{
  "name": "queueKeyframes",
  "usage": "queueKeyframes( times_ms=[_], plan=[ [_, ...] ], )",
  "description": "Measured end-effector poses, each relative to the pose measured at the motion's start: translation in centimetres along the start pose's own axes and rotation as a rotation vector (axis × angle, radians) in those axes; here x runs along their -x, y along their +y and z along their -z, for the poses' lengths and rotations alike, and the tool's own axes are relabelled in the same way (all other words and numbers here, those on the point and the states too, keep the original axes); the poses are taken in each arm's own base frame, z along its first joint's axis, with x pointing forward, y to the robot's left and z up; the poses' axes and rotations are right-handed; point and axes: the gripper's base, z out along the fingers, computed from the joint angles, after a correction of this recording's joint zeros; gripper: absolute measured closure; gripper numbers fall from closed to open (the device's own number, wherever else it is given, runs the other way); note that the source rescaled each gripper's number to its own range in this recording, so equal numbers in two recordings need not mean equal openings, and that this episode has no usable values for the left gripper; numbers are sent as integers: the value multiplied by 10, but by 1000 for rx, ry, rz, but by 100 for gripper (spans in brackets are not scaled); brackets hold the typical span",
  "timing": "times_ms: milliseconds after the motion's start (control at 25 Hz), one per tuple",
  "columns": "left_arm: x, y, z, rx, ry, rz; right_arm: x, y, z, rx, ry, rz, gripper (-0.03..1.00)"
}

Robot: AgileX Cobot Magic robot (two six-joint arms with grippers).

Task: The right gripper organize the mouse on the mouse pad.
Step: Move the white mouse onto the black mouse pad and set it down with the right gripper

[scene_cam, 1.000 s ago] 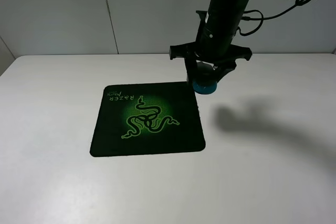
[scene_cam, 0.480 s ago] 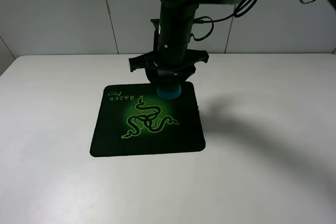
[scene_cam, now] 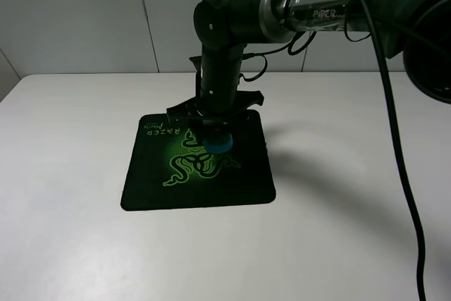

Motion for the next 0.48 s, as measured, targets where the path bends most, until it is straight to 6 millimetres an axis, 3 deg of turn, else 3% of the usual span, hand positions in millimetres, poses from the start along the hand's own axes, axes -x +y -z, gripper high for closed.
queueKeyframes(
  times_ms=[480],
  plan=[
    [0,0,0,0,0,0,4,2,-31,20,-24,43,97]
  ],
)
